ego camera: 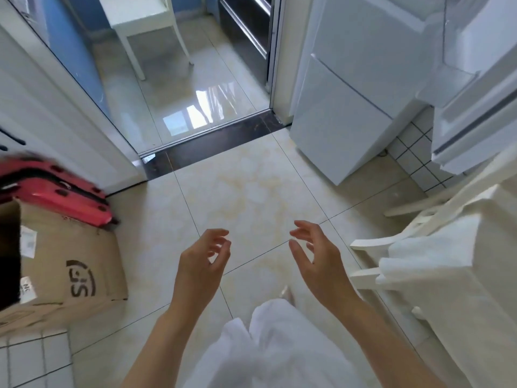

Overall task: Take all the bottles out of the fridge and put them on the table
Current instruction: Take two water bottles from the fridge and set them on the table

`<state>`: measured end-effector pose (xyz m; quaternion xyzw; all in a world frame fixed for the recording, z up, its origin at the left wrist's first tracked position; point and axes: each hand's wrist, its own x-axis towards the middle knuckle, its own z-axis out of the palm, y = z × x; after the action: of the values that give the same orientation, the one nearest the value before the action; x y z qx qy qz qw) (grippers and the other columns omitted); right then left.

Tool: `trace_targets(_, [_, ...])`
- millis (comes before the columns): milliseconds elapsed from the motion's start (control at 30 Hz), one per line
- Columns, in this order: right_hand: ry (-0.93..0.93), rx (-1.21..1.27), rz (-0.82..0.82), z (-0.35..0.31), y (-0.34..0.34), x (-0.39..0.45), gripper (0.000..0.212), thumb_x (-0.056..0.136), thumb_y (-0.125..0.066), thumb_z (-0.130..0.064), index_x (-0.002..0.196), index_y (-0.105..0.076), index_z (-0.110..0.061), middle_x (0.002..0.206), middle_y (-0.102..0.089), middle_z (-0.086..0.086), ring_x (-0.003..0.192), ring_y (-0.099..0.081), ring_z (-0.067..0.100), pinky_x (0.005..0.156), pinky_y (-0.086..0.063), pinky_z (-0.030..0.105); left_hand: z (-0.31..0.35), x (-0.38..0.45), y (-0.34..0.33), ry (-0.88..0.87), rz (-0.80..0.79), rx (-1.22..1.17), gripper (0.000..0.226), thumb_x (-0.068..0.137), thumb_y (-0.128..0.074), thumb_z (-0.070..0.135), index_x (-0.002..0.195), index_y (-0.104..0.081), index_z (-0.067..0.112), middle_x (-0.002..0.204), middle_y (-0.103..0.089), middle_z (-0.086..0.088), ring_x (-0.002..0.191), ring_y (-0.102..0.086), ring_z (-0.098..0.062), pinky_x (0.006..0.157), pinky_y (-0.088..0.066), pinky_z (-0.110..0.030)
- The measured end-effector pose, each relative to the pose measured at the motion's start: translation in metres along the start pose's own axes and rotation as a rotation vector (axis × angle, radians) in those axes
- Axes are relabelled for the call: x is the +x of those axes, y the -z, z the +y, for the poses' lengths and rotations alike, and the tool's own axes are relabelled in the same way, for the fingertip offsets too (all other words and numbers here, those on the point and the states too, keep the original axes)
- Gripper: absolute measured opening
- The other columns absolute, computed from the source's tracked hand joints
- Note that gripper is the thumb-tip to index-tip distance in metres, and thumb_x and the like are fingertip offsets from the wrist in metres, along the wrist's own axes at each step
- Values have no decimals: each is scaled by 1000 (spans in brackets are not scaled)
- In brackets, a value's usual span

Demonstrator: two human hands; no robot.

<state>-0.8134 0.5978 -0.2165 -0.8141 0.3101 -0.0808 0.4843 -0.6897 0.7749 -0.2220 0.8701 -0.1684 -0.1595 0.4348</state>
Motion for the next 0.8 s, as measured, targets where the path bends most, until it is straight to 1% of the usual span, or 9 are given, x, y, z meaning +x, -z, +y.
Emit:
trace_targets(133, [-2,5,35,-12,-1,49,33,94,-55,-26,127,-50,-24,111,-62,-14,112,-55,0,97,-45,26,10,51,-1,7,-18,-16,16,89,-62,16,100,-63,29,84,-70,13,79,-65,0,76,-54,-24])
trace_targets(300, [17,4,59,-26,8,127,32,94,-54,-27,126,-49,-24,110,-62,-13,111,-56,2,97,-46,28,37,127,-8,-41,-33,15,17,91,-61,17,107,-64,22,88,-71,9,82,-66,-5,75,-53,-21])
trace_targets(367, [15,14,67,-31,16,163,32,94,-54,-27,126,-49,-24,110,-62,-12,111,-56,3,97,-46,28,52,164,-12,-68,-36,28,18,91,-61,17,107,-64,23,89,-71,8,82,-66,-6,76,-53,-21])
trace_targets(433, [18,15,63,-38,24,192,33,94,-54,-27,127,-49,-23,111,-62,-12,111,-55,2,98,-46,27,65,193,-16,-91,-45,41,18,91,-61,18,106,-63,25,89,-70,9,82,-66,-6,75,-53,-21])
trace_targets(567, [34,-16,75,-50,50,256,35,95,-53,-28,129,-48,-23,114,-61,-11,112,-54,2,99,-44,25,98,263,-31,-139,-64,28,19,90,-62,16,107,-63,24,89,-71,7,81,-67,-7,74,-52,-17])
trace_targets(700, [43,-29,132,-59,78,318,35,95,-52,-29,129,-46,-23,115,-59,-11,113,-53,2,99,-42,23,128,330,-47,-220,-91,28,19,90,-63,16,108,-63,23,91,-70,10,82,-67,-5,75,-53,-17])
trace_targets(800, [39,-23,211,-67,94,363,35,95,-53,-29,129,-45,-24,115,-60,-10,112,-54,3,97,-42,22,153,381,-59,-262,-121,-4,20,90,-63,14,107,-63,24,90,-69,13,83,-66,-4,76,-52,-14])
